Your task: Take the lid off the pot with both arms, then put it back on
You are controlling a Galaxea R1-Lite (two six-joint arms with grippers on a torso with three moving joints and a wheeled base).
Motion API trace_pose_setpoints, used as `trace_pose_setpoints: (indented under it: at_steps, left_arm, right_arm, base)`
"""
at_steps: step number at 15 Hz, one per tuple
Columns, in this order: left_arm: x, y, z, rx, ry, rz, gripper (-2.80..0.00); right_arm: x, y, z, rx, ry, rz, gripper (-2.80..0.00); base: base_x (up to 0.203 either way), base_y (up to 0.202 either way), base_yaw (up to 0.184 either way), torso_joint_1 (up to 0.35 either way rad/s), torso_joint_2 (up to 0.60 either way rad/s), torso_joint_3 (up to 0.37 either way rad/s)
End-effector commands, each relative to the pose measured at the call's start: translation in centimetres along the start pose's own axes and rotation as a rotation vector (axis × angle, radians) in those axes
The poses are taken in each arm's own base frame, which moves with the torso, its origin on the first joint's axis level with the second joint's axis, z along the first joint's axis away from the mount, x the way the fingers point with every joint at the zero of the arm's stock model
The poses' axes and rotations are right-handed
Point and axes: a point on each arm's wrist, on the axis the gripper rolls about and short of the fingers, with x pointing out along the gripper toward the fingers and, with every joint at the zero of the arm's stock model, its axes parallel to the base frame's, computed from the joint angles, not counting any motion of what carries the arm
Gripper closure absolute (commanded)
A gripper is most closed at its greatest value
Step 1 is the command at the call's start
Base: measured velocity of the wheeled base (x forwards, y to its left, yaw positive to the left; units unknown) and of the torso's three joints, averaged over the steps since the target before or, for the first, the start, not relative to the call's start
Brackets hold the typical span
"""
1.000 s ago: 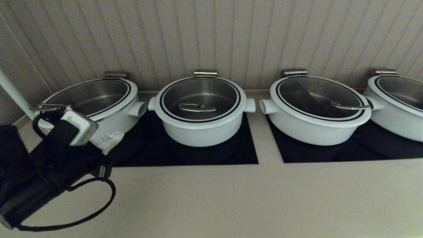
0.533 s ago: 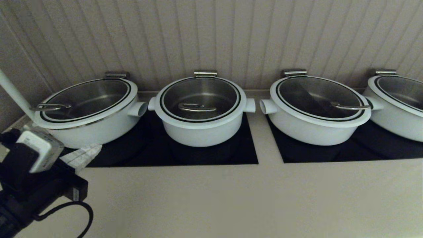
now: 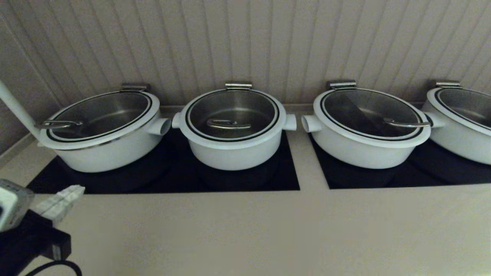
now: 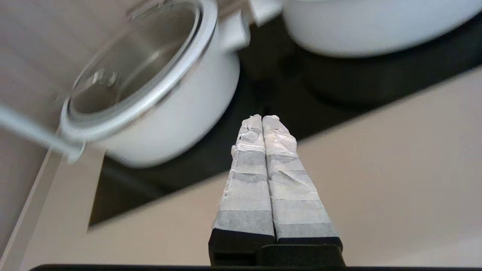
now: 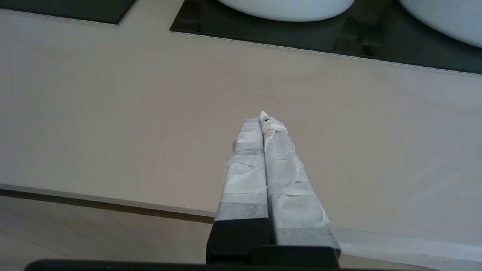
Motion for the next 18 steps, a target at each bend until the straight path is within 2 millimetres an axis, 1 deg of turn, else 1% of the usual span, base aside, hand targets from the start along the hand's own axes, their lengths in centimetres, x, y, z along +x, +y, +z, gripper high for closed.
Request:
trace_pose_setpoints:
  at_steps: [1, 3, 7, 13, 15, 18]
  left_arm:
    - [-2.4, -0.2, -0.6, 0.001, -0.032, 0.028, 0.0]
    - [-3.9, -0.7, -2.0, 0.001, -0.019, 0.03, 0.0]
    - [-6.7, -1.1, -3.8, -0.017, 0.052, 0.09, 0.0]
    - [-9.5, -2.4, -6.4, -0.243, 0.141, 0.183, 0.0]
    - [-9.8, -2.9, -7.1, -0.31, 0.181, 0.159, 0.0]
    - [-9.9, -3.0, -7.3, -0.306, 0.197, 0.15, 0.0]
  right_arm:
    - [0.0, 0.0, 0.0, -0.001, 0.001, 0.001, 0.0]
    - [0.0, 0.0, 0.0, -0.001, 0.0, 0.001, 0.0]
    - [0.0, 0.0, 0.0, -0.001, 0.001, 0.0, 0.0]
    - [0.0, 0.0, 0.0, -0.001, 0.001, 0.001, 0.0]
    - [0.0, 0.0, 0.0, -0.001, 0.001, 0.001, 0.0]
    - [0.0, 0.0, 0.0, -0.001, 0.0, 0.001, 0.0]
  base:
    - [0.0, 0.0, 0.0, 0.0, 0.0, 0.0]
    - [0.0, 0.0, 0.0, 0.0, 0.0, 0.0]
    - [0.0, 0.0, 0.0, 0.0, 0.0, 0.0]
    - [0.0, 0.0, 0.0, 0.0, 0.0, 0.0]
    - [0.0, 0.0, 0.0, 0.0, 0.0, 0.0]
    - [0.0, 0.0, 0.0, 0.0, 0.0, 0.0]
